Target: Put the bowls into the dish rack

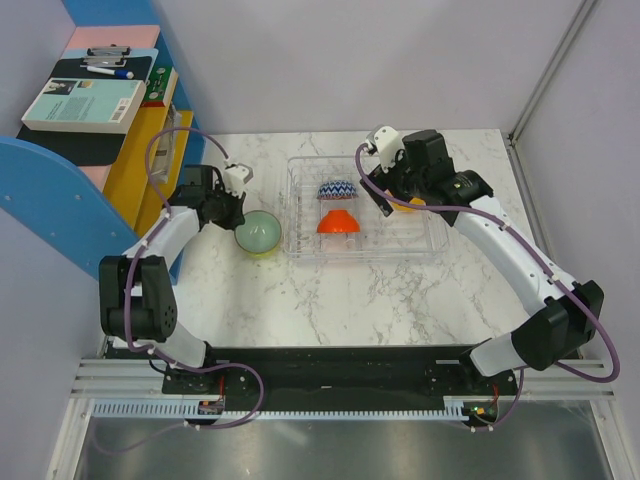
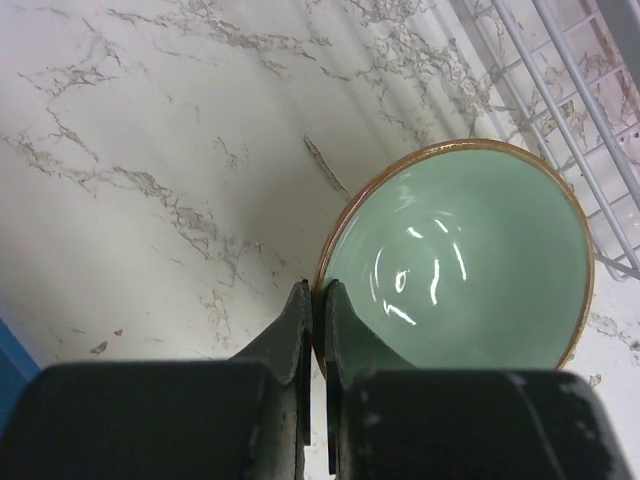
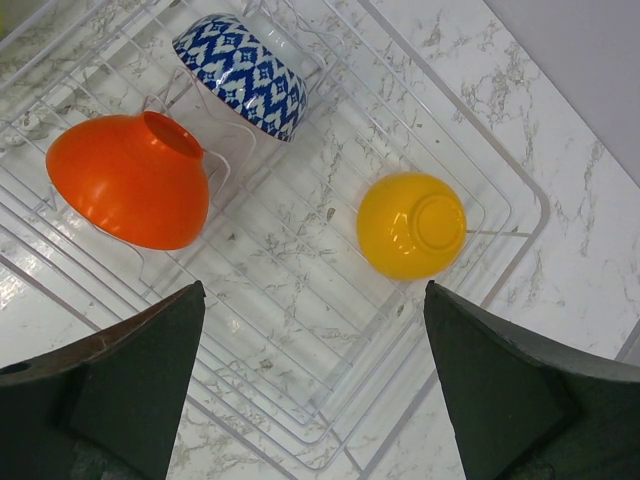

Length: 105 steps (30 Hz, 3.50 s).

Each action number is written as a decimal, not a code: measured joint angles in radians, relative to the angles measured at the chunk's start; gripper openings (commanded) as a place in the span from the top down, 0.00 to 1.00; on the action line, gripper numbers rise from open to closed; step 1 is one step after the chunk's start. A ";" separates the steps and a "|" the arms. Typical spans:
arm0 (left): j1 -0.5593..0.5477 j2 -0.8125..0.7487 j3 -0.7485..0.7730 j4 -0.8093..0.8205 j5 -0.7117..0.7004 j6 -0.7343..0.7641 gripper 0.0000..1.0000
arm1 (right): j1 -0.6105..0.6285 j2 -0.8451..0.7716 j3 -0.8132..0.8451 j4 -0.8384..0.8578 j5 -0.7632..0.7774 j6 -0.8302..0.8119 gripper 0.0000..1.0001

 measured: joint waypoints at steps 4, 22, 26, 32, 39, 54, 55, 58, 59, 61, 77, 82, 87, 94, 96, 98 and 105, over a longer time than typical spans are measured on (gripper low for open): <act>0.000 -0.012 0.024 -0.034 0.017 0.000 0.98 | 0.000 0.000 0.000 0.000 -0.008 0.013 0.02; -0.004 -0.203 0.119 -0.177 0.173 0.001 0.98 | -0.001 0.000 0.000 0.023 -0.204 0.163 0.02; -0.016 -0.211 0.143 -0.188 0.289 0.002 0.98 | -0.004 0.000 0.000 0.060 -0.384 0.264 0.02; -0.080 -0.182 0.216 -0.185 0.423 0.003 0.98 | -0.006 0.008 0.000 0.135 -0.634 0.418 0.02; -0.195 -0.135 0.296 -0.150 0.529 0.003 0.98 | -0.044 0.103 -0.037 0.276 -0.858 0.575 0.02; -0.325 -0.117 0.365 -0.089 0.547 0.003 0.98 | -0.086 0.179 -0.109 0.427 -1.072 0.739 0.02; -0.328 -0.117 0.366 -0.089 0.547 0.003 0.98 | -0.086 0.182 -0.114 0.438 -1.085 0.748 0.02; -0.335 -0.117 0.366 -0.089 0.546 0.003 0.98 | -0.086 0.194 -0.130 0.467 -1.123 0.777 0.04; -0.336 -0.117 0.366 -0.090 0.546 0.003 0.98 | -0.086 0.198 -0.133 0.472 -1.133 0.784 0.05; -0.338 -0.113 0.369 -0.091 0.545 0.003 0.98 | -0.086 0.203 -0.136 0.482 -1.150 0.794 0.07; -0.342 -0.101 0.376 -0.081 0.537 0.002 0.98 | -0.095 0.205 -0.210 0.660 -1.200 0.935 1.00; -0.342 -0.100 0.376 -0.082 0.530 0.002 0.55 | -0.098 0.204 -0.244 0.739 -1.197 0.988 1.00; -0.342 -0.100 0.377 -0.058 0.542 -0.002 0.08 | -0.117 0.204 -0.262 0.743 -1.151 0.995 1.00; -0.244 -0.100 0.377 -0.052 0.574 -0.019 0.00 | -0.175 0.185 -0.261 0.609 -1.039 0.885 1.00; -0.183 -0.101 0.369 -0.048 0.572 -0.032 0.00 | -0.185 0.170 -0.230 0.479 -0.959 0.786 1.00; -0.124 -0.106 0.344 -0.045 0.558 -0.043 0.00 | -0.189 0.150 -0.195 0.373 -0.851 0.691 1.00; 0.043 -0.195 0.154 -0.077 0.466 -0.057 0.00 | -0.184 0.006 -0.160 0.132 -0.468 0.432 1.00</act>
